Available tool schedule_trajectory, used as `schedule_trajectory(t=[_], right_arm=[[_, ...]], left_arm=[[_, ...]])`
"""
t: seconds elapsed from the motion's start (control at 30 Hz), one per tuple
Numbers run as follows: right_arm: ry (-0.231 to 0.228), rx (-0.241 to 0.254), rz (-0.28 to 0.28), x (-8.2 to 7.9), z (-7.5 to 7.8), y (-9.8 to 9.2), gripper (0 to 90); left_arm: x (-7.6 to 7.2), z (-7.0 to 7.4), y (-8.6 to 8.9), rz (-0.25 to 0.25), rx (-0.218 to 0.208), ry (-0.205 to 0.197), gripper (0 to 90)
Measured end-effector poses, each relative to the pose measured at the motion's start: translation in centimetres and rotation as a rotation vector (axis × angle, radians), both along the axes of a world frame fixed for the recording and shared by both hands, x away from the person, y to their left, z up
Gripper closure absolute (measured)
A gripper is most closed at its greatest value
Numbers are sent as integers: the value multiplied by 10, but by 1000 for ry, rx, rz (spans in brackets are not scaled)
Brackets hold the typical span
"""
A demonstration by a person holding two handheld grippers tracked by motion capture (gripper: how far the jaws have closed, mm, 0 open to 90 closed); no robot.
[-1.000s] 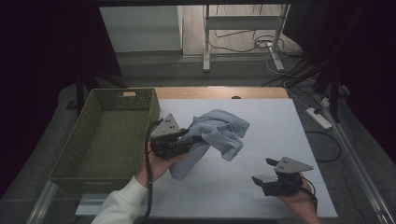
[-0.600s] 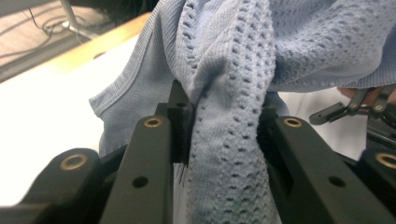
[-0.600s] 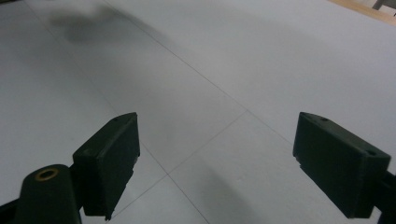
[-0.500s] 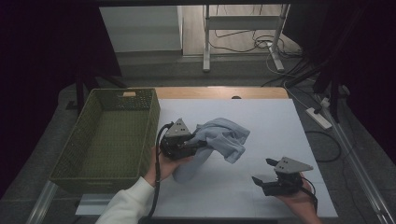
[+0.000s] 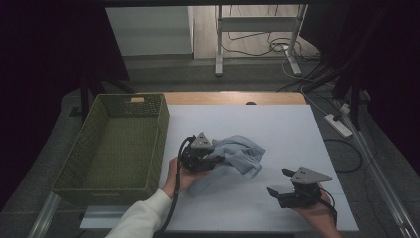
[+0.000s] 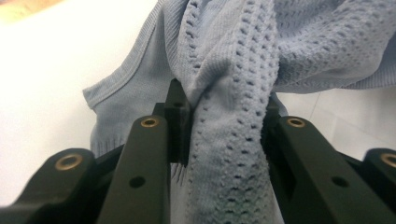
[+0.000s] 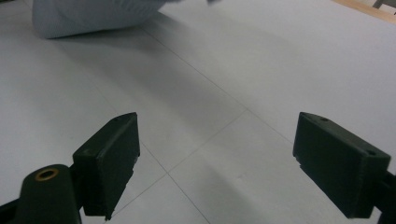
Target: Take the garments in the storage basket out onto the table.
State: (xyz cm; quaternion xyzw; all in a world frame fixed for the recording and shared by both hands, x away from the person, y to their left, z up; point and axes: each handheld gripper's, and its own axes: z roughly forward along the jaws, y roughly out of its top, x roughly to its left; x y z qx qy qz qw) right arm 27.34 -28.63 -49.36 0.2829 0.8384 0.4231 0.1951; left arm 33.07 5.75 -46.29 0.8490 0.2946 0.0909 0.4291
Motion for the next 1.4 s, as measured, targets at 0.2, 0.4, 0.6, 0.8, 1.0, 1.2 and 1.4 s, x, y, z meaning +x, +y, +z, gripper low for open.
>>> schedule_trajectory(t=[0.2,0.4,0.6,0.8,1.0,1.2,1.4], right_arm=[[0,-1,-2,0,0,0,148],[-1,1,-4,-1,0,-1,148],[-1,0,-5,-1,0,-1,148],[-1,0,-5,0,0,-1,148],[-4,3,-5,0,1,-2,148],[-7,3,-4,0,1,-2,148],[-8,5,-4,-1,1,-2,148]], left_arm=[[5,-11,-9,-15,22,23,667],[8,-20,-17,-29,43,31,640],[4,-20,-23,-28,65,1,588],[2,-18,-24,-27,61,0,499],[-1,-9,-19,-28,7,-3,318],[-5,5,-9,-17,-39,-10,272],[-4,7,-1,9,-47,7,256]])
